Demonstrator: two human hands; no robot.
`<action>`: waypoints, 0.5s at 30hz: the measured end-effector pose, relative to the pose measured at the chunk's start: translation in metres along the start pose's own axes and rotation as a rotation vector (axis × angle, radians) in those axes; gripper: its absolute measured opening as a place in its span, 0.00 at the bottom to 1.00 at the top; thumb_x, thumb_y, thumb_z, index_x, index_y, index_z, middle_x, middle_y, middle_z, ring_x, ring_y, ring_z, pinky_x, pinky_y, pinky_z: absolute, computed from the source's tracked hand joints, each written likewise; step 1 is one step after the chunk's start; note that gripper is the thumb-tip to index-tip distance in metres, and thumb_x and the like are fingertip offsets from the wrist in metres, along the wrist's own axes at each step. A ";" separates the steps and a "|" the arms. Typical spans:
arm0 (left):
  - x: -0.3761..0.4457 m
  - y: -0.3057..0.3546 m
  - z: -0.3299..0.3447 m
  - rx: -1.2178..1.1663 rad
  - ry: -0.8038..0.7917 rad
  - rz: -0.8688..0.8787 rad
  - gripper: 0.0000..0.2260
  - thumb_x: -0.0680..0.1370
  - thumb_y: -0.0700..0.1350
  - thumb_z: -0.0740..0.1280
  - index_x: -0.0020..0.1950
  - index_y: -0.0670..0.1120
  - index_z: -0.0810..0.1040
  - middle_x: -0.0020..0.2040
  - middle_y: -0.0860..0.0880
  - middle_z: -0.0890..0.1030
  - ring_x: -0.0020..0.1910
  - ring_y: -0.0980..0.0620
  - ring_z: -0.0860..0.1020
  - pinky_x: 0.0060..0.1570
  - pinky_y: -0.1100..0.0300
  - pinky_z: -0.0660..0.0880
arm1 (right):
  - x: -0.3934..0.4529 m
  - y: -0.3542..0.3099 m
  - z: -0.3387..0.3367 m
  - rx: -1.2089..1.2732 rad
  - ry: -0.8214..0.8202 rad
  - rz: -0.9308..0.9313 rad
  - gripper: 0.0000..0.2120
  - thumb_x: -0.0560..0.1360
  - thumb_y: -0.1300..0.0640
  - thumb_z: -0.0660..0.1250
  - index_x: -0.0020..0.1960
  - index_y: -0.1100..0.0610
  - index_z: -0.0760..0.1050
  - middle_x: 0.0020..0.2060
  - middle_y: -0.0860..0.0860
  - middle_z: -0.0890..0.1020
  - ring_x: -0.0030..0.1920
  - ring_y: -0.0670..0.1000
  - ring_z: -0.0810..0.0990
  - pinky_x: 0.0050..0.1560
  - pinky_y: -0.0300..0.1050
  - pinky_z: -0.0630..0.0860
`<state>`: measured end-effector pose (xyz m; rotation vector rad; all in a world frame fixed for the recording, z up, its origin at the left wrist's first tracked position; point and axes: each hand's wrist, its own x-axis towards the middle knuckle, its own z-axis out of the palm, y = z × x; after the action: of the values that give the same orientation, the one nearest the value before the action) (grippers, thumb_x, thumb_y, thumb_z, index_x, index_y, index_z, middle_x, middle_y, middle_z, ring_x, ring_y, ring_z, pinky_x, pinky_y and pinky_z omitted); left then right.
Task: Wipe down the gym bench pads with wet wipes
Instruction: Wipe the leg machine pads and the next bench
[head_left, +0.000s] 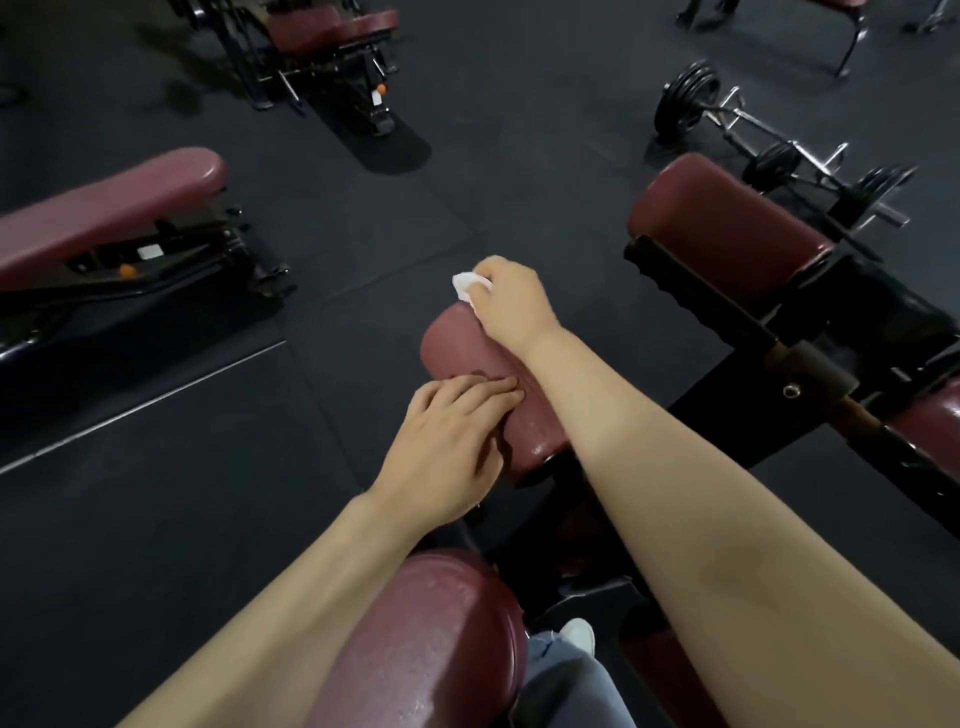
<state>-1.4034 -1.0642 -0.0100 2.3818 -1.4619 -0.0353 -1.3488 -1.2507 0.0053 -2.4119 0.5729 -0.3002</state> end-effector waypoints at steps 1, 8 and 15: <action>0.002 0.000 -0.002 0.017 0.006 0.005 0.26 0.72 0.46 0.59 0.71 0.52 0.73 0.69 0.58 0.74 0.70 0.53 0.69 0.68 0.56 0.60 | -0.014 0.007 -0.010 0.013 -0.015 -0.028 0.10 0.79 0.57 0.62 0.45 0.62 0.76 0.42 0.54 0.80 0.45 0.55 0.77 0.41 0.43 0.67; 0.016 -0.006 -0.006 0.161 -0.051 0.011 0.32 0.70 0.44 0.58 0.75 0.53 0.69 0.77 0.52 0.67 0.77 0.46 0.61 0.73 0.47 0.59 | -0.171 0.084 -0.069 0.005 -0.050 0.100 0.06 0.78 0.55 0.66 0.43 0.53 0.76 0.37 0.46 0.80 0.40 0.44 0.78 0.41 0.35 0.72; -0.003 -0.014 -0.002 0.167 -0.012 -0.036 0.28 0.68 0.43 0.56 0.67 0.51 0.77 0.70 0.52 0.75 0.73 0.44 0.67 0.72 0.46 0.60 | -0.041 0.019 -0.021 0.019 -0.034 -0.099 0.06 0.77 0.56 0.65 0.43 0.56 0.77 0.40 0.49 0.81 0.42 0.49 0.78 0.45 0.41 0.73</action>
<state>-1.3923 -1.0555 -0.0132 2.5439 -1.4806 0.0655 -1.3983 -1.2563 0.0069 -2.4265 0.4342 -0.3046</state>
